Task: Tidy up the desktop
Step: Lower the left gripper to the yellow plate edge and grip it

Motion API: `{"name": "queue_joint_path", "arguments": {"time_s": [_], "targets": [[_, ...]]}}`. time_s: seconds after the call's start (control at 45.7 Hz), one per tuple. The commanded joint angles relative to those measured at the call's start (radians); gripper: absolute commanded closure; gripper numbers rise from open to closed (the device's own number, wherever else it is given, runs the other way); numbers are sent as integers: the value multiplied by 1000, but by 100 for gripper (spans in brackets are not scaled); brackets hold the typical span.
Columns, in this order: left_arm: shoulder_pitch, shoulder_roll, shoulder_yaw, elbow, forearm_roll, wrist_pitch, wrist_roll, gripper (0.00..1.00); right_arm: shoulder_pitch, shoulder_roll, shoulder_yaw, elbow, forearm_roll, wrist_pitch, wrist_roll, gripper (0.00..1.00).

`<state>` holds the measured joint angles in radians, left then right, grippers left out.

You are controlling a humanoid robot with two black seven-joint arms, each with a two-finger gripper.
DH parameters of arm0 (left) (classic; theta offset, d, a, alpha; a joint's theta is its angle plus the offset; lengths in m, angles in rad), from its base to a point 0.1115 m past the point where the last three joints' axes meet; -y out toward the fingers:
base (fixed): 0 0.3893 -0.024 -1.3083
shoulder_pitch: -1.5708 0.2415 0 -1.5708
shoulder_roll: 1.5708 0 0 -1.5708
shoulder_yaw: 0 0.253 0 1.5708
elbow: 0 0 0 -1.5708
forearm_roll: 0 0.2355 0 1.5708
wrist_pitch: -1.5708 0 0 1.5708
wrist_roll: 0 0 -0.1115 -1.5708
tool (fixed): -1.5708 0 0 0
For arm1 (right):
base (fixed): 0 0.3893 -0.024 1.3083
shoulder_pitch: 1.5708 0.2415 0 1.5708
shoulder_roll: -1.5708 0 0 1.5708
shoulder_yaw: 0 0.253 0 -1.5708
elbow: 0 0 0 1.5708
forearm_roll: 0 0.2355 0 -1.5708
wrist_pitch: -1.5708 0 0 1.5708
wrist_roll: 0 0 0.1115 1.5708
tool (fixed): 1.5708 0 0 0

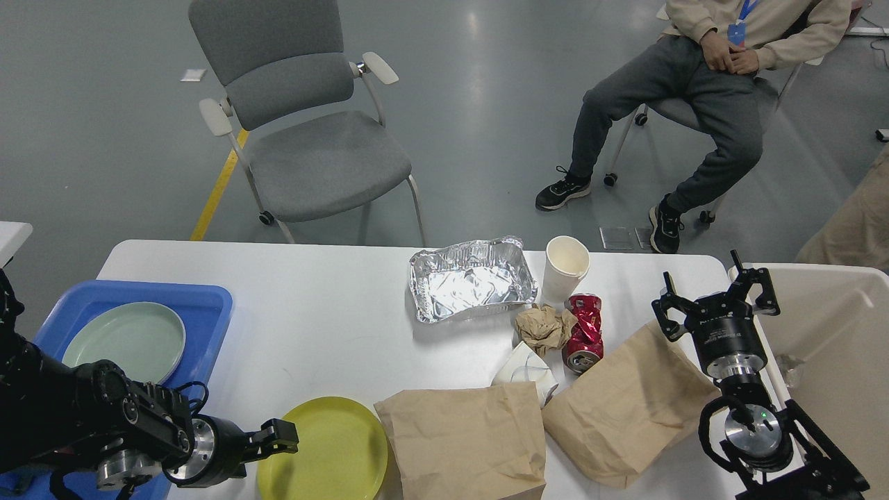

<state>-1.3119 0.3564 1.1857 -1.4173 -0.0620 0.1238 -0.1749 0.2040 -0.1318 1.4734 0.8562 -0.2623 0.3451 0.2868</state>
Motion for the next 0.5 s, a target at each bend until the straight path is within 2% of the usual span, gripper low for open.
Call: {"name": "queue_joint_path", "arguments": {"time_s": [0.0, 0.066, 0.481], "targets": [[17, -4, -1, 3, 30, 33, 0, 17, 0, 0, -1, 1, 0, 0, 0, 0], [17, -4, -1, 9, 40, 36, 0, 19, 0, 0, 1, 1, 0, 0, 0, 0], [34, -2, 5, 14, 103, 25, 0, 43, 0, 0, -1, 1, 0, 0, 0, 0]]}}
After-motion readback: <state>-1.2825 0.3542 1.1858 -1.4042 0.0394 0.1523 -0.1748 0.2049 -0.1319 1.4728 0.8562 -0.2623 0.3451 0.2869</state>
